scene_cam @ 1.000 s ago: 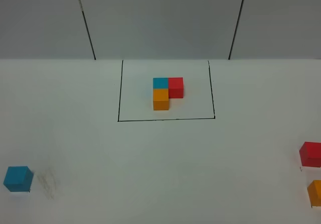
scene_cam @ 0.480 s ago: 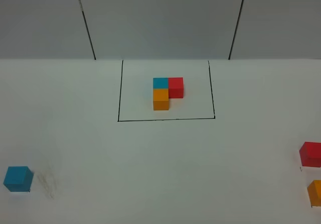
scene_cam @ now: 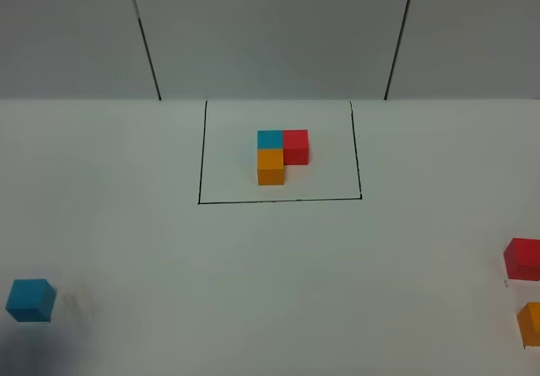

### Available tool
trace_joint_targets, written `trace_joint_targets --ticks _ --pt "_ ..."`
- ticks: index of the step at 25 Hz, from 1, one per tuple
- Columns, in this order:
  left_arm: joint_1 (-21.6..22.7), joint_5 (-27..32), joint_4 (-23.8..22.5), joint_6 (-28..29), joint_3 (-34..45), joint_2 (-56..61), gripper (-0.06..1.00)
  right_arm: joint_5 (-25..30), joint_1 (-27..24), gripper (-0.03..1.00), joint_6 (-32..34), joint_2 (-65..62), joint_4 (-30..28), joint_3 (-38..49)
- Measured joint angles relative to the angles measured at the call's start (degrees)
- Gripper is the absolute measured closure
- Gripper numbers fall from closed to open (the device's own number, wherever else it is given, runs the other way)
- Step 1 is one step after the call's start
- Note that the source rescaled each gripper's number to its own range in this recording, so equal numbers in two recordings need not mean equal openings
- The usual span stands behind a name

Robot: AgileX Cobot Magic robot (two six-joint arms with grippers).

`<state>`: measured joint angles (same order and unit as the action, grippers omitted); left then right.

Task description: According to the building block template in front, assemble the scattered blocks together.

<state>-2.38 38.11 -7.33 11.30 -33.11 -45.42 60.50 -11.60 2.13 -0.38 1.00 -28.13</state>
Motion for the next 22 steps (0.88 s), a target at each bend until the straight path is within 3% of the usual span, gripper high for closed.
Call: trace_joint_targets --ticks 5,11,16,22 --pt "0.0 -1.22 0.0 0.06 -3.23 -14.06 0.56 0.0 0.0 0.24 0.0 0.0 0.0 0.0" --pt "0.0 -4.85 -0.25 0.06 -3.75 -23.1 0.56 0.0 0.0 0.24 0.0 0.0 0.0 0.0" --pt "0.0 -6.86 -2.59 0.43 -3.78 -27.5 0.57 0.0 0.0 0.24 0.0 0.0 0.0 0.0" --pt "0.0 -8.32 -7.51 5.0 -3.78 -31.59 0.57 0.0 0.0 0.24 0.0 0.0 0.0 0.0"
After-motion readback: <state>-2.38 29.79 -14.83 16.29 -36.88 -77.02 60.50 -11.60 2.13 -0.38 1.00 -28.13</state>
